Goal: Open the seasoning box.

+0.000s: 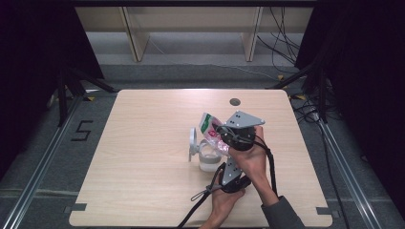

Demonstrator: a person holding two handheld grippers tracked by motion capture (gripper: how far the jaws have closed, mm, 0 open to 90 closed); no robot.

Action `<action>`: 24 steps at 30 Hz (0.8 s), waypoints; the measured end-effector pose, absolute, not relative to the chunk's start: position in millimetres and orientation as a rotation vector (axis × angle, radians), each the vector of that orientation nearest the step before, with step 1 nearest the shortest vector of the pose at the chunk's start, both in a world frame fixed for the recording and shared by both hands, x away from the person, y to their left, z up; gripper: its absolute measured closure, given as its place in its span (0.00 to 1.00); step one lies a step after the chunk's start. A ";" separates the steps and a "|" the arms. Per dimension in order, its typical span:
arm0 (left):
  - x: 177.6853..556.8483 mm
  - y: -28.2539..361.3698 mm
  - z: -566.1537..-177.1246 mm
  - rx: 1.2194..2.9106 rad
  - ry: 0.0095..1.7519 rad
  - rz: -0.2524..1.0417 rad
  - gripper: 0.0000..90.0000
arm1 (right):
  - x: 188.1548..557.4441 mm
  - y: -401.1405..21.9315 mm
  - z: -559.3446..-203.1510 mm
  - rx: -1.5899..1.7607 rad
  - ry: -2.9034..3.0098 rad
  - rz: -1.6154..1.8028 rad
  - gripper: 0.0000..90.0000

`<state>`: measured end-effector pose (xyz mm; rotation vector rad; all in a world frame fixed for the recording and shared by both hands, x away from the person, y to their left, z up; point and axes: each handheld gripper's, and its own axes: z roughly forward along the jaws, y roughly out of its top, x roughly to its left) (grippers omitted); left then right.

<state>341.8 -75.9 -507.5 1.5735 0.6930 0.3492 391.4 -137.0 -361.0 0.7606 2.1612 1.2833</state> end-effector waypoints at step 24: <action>340.3 -78.9 -503.2 1.578 0.690 0.354 0.86 | 390.3 -137.5 -358.0 0.757 2.162 1.277 1.00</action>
